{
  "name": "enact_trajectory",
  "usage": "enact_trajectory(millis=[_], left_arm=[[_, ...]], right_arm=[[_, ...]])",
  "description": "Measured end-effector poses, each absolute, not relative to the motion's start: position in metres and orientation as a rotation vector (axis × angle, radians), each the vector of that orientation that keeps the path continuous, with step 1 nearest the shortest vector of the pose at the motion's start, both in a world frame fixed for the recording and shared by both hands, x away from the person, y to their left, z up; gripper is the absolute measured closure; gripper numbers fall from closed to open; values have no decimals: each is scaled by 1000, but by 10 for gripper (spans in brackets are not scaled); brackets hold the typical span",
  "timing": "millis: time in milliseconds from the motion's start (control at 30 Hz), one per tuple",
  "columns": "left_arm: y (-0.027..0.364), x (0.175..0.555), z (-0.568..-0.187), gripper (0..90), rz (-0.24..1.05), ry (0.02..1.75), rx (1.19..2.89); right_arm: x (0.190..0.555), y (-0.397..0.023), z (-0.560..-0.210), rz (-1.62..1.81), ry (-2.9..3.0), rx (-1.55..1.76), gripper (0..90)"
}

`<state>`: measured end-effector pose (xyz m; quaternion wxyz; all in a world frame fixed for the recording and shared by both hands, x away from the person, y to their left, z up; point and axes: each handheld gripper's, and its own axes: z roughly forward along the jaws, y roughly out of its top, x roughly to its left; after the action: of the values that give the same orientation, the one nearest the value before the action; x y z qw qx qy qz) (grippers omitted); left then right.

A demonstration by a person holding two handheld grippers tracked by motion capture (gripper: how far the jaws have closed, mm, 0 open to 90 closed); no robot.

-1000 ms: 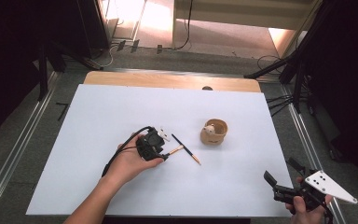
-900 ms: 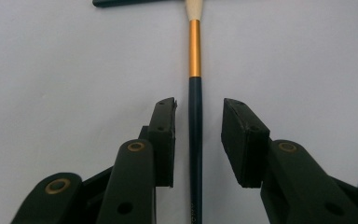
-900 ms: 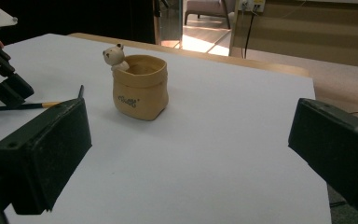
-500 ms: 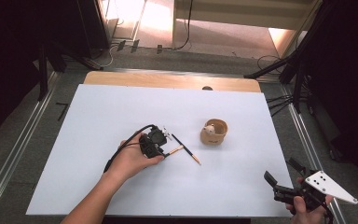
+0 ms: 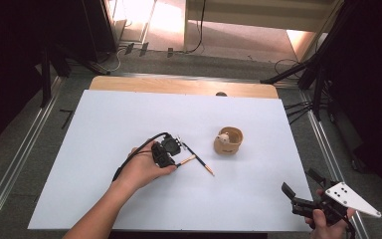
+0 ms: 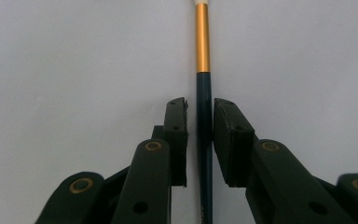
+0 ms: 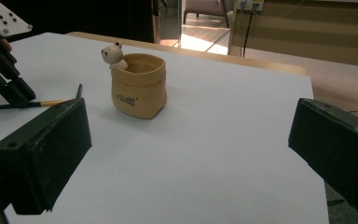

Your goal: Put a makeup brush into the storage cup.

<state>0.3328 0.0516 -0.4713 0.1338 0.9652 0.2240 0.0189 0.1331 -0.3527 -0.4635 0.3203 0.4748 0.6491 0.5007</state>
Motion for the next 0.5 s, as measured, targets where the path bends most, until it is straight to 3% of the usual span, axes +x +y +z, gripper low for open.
enact_trajectory(millis=[500], left_arm=[[47,336,-472,782,57,636,2841]], right_arm=[[134,-352,-464,1319,1710,1253,0]])
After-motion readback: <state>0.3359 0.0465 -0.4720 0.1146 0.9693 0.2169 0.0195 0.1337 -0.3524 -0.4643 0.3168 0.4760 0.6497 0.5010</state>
